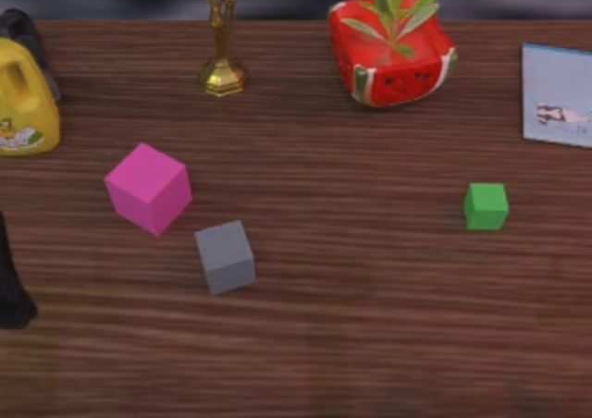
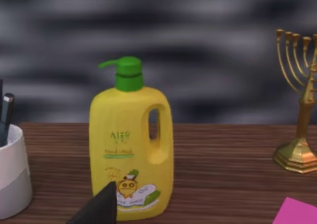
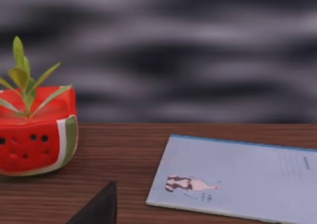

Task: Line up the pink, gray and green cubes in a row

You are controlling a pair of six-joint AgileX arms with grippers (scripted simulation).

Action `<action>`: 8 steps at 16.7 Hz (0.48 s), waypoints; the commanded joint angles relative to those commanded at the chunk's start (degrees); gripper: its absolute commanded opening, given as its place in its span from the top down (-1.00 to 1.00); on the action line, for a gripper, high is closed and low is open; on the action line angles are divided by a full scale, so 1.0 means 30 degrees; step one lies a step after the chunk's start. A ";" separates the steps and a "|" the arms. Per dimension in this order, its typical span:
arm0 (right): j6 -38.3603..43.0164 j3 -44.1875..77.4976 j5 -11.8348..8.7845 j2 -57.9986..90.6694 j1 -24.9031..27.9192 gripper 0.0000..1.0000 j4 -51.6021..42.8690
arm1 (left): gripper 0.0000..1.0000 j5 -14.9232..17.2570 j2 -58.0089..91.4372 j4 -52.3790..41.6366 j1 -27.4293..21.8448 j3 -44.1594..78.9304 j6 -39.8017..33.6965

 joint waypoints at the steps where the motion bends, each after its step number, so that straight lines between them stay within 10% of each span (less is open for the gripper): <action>1: 0.0000 0.0000 0.0000 0.0000 0.0000 -1.00 0.0000 | -1.00 0.0000 0.0000 0.0000 0.0000 0.0000 0.0000; 8: 0.0749 0.3977 -0.0152 0.4196 0.0764 -1.00 -0.2282 | -1.00 0.0000 0.0000 0.0000 0.0000 0.0000 0.0000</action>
